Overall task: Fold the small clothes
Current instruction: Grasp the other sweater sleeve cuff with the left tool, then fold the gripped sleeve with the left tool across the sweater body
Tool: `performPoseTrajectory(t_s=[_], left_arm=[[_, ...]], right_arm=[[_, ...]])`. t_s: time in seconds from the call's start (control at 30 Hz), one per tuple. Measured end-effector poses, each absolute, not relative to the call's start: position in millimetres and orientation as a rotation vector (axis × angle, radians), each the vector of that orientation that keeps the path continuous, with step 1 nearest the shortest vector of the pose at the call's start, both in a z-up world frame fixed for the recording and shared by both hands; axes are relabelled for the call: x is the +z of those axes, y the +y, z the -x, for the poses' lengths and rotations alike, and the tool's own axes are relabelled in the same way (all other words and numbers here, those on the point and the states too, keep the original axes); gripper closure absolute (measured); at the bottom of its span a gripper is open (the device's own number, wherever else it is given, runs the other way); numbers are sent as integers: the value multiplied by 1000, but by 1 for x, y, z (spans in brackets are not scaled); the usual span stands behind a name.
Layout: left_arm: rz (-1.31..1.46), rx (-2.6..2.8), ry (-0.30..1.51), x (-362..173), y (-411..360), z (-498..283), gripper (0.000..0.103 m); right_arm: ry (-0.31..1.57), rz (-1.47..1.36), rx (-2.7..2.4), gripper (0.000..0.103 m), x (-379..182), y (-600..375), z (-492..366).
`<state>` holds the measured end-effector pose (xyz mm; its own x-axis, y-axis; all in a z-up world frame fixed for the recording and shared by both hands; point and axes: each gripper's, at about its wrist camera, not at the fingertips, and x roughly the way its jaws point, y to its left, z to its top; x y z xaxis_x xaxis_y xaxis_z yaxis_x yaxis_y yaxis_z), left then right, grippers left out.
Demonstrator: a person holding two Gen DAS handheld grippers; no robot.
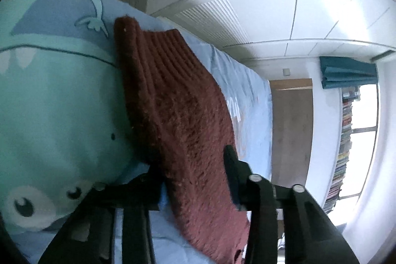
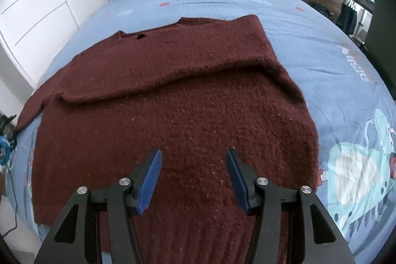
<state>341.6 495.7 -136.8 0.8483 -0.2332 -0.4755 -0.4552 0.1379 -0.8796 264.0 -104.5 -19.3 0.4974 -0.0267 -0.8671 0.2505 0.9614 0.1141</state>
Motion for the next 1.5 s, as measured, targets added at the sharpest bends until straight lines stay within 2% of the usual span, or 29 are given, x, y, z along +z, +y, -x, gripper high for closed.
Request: performPoseTrajectory(t_s=[0.07, 0.1, 0.6, 1.0, 1.27, 1.5], left_arm=[[1452, 183, 602, -140, 495, -340, 93], [1446, 193, 607, -140, 493, -341, 96], [1397, 168, 588, -99, 454, -372, 97], [1380, 31, 593, -58, 389, -406, 97], [1375, -117, 604, -23, 321, -440, 97], [1305, -275, 689, 0, 233, -466, 97]], right_arm=[[1037, -242, -170, 47, -18, -107, -263], [1037, -246, -170, 47, -18, -108, -262], [1026, -287, -156, 47, -20, -123, -250], [990, -298, -147, 47, -17, -140, -230], [974, -347, -146, 47, -20, -158, -215], [954, -379, -153, 47, -20, -175, -204]])
